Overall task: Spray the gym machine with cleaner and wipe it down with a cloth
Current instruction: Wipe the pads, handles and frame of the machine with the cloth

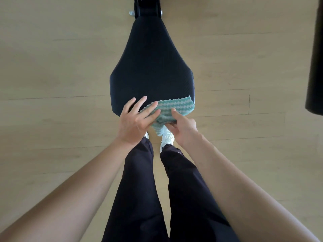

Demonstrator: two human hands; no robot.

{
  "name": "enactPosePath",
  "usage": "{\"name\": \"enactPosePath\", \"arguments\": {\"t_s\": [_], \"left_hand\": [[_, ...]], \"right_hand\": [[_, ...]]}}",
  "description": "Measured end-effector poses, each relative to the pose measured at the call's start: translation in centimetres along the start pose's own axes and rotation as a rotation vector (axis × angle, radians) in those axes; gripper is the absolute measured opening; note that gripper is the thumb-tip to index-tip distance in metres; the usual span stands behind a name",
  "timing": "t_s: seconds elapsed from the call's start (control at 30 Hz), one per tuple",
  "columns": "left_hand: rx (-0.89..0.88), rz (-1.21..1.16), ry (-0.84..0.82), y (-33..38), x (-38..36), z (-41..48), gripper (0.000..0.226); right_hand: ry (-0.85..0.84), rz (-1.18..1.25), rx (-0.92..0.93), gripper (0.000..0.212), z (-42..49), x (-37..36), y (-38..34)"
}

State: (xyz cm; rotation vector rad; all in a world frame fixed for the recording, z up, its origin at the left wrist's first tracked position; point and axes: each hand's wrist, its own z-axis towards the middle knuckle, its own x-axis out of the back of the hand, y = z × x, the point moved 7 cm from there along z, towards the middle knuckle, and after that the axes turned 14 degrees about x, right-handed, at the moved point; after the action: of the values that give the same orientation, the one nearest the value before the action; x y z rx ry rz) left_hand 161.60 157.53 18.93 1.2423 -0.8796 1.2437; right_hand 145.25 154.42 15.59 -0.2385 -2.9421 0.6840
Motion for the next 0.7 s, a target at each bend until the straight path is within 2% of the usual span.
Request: {"name": "enactPosePath", "arguments": {"t_s": [0.1, 0.2, 0.27, 0.33, 0.4, 0.47, 0.5, 0.57, 0.6, 0.63, 0.7], "left_hand": [[0.113, 0.017, 0.029, -2.2, 1.1, -1.0, 0.018], [0.319, -0.041, -0.074, -4.9, 2.0, -1.7, 0.024], [0.471, -0.042, -0.132, -6.1, 2.4, -1.6, 0.028], [0.612, -0.028, -0.192, -6.6, 2.6, -1.3, 0.041], [0.782, -0.095, -0.183, -6.3, 3.5, -1.7, 0.052], [1.079, -0.296, -0.099, -6.0, 4.5, -3.5, 0.049], [1.304, -0.464, -0.103, -5.6, 4.4, -4.9, 0.045], [1.799, -0.861, -0.207, -3.7, 2.9, -7.7, 0.039], [1.970, -1.049, -0.296, -2.4, 1.9, -8.5, 0.038], [2.054, -1.220, -0.395, -1.0, 1.1, -8.6, 0.038], [2.041, -1.546, -0.492, 0.4, -0.4, -7.7, 0.040]], "right_hand": [[-0.122, 0.053, -0.045, 0.018, -1.6, -1.4, 1.3], [-0.174, -0.059, 0.024, 0.020, -2.3, -0.8, 1.6], [-0.147, -0.301, 0.209, 0.011, -2.5, 0.1, 0.8], [-0.110, -0.589, 0.506, 0.008, -3.0, 0.3, -0.6], [-0.157, -0.765, 0.827, 0.014, -4.1, -0.8, -2.0], [-0.294, -0.938, 1.184, 0.034, -5.0, -2.9, -2.6], [-0.374, -1.051, 1.330, 0.044, -5.0, -3.9, -2.5], [-0.492, -1.238, 1.521, 0.056, -4.0, -5.3, -2.0], [-0.523, -1.308, 1.577, 0.059, -3.4, -5.7, -1.8], [-0.544, -1.369, 1.610, 0.061, -2.9, -6.1, -1.5], [-0.575, -1.433, 1.682, 0.059, -2.5, -6.9, -1.0]]}}
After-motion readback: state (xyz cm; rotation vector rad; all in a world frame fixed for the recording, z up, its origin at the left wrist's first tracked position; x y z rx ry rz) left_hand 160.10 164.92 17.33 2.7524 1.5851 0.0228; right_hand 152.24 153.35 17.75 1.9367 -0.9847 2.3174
